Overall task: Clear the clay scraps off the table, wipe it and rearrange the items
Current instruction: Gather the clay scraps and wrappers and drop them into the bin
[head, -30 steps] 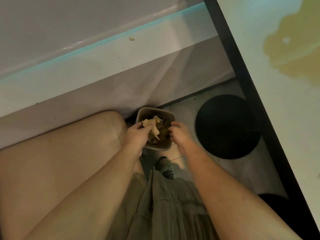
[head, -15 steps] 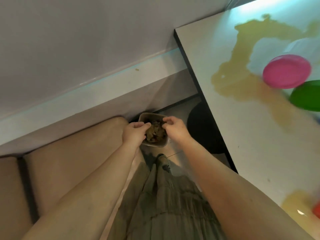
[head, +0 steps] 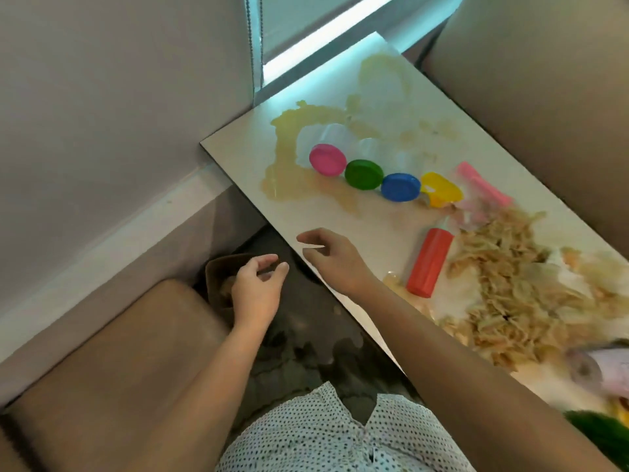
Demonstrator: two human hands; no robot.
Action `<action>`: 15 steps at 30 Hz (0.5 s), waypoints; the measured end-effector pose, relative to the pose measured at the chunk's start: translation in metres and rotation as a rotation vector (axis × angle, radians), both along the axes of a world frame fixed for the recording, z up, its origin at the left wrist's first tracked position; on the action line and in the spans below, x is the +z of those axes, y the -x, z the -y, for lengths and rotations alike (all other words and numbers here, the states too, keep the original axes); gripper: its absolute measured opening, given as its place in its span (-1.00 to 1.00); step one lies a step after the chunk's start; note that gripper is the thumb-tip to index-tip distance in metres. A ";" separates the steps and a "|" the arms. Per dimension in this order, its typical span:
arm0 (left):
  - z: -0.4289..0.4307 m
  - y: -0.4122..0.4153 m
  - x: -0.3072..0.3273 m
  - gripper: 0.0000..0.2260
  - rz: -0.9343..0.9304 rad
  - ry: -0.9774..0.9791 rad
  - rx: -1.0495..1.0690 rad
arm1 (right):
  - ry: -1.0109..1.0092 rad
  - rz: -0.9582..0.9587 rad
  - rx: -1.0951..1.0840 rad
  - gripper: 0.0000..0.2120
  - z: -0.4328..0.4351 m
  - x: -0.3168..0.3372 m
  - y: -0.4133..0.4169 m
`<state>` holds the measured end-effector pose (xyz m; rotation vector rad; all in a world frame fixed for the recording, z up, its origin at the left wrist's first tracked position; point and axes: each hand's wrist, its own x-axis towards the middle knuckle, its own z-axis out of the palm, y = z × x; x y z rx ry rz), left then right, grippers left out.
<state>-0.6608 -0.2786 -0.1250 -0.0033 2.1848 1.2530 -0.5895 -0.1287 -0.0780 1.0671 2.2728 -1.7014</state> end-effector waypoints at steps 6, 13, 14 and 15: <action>-0.074 -0.076 0.031 -0.76 -0.059 -0.007 -0.360 | -0.002 -0.051 -0.263 -0.78 -0.051 0.022 -0.112; -0.145 -0.185 0.049 -0.74 -0.080 -0.062 -0.434 | -0.017 -0.036 -0.431 -0.77 -0.101 0.033 -0.257; -0.152 -0.202 0.052 -0.74 -0.088 -0.063 -0.442 | -0.023 -0.023 -0.430 -0.76 -0.109 0.034 -0.275; -0.159 -0.218 0.054 -0.74 -0.097 -0.068 -0.450 | -0.040 -0.004 -0.418 -0.74 -0.117 0.032 -0.291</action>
